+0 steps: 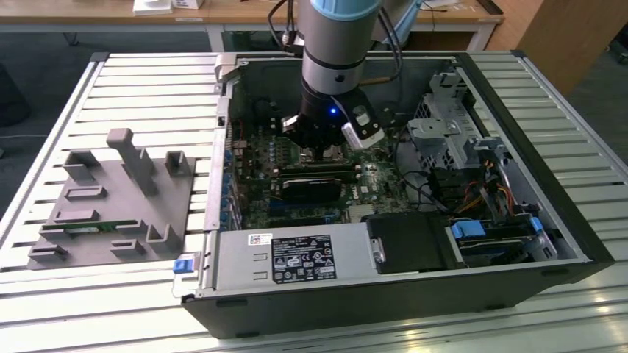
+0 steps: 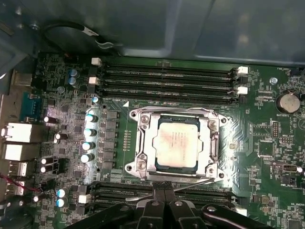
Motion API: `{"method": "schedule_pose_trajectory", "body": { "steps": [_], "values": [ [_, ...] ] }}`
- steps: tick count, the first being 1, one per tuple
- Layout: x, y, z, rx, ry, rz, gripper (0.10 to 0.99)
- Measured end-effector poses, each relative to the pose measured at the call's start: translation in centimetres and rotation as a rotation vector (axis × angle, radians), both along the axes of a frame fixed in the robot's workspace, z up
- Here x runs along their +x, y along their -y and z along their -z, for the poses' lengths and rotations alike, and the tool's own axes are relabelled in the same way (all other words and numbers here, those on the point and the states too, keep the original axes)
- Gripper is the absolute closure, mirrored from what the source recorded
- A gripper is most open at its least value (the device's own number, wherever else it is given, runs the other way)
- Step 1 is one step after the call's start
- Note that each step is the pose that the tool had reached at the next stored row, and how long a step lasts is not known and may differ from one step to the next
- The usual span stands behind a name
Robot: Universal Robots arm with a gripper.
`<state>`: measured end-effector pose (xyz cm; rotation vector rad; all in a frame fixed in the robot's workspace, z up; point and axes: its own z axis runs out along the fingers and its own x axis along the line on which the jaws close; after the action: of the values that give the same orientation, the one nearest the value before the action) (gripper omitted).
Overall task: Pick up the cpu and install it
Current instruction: 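Install the second cpu locking lever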
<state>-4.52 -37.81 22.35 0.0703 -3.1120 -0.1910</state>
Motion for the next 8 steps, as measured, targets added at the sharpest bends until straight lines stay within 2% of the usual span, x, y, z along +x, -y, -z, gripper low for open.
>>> {"method": "schedule_pose_trajectory", "body": {
  "steps": [8],
  "values": [
    [-0.01, 0.00, 0.38, 0.003, 0.0000, 0.000, 0.980]
  ]
}}
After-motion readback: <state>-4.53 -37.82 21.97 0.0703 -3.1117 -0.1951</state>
